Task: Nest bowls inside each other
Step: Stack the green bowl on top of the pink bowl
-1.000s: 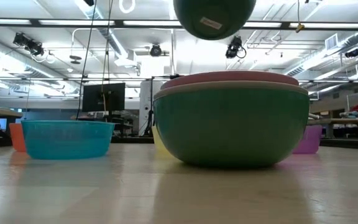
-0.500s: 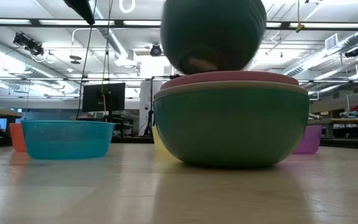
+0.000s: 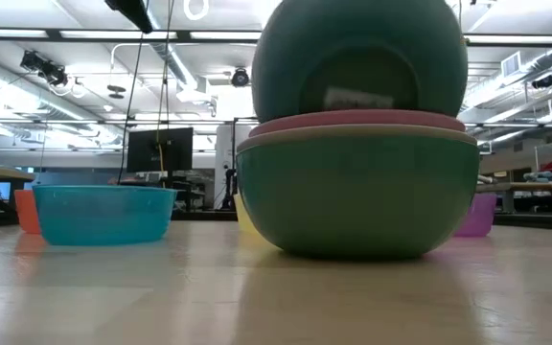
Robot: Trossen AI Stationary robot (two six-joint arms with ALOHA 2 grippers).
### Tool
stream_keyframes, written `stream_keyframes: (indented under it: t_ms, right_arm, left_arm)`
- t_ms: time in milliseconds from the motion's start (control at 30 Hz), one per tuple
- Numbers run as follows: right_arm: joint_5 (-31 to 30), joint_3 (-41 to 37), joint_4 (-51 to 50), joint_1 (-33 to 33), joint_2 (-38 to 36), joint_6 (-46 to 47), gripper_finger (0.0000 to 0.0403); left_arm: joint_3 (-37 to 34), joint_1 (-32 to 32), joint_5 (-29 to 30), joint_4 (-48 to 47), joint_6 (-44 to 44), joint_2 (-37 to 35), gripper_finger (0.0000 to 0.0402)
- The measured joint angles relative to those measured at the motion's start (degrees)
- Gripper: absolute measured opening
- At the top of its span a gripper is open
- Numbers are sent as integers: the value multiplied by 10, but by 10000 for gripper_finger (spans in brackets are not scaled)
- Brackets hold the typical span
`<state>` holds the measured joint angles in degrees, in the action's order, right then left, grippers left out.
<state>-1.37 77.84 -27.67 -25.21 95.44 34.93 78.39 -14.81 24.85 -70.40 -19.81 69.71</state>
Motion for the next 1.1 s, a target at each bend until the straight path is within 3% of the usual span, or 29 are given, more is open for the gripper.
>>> stream_keyframes:
  t_ms: [300,900,1100]
  right_arm:
    - [-34,0,0,-35,0,46,131]
    - [-193,-3,-61,-77,1,85,130]
    - [-188,-51,-33,-66,2,108,130]
  left_arm:
    - [0,-11,0,24,-17,0,90]
    - [0,-45,0,38,-49,0,90]
    - [0,-45,8,38,-49,0,90]
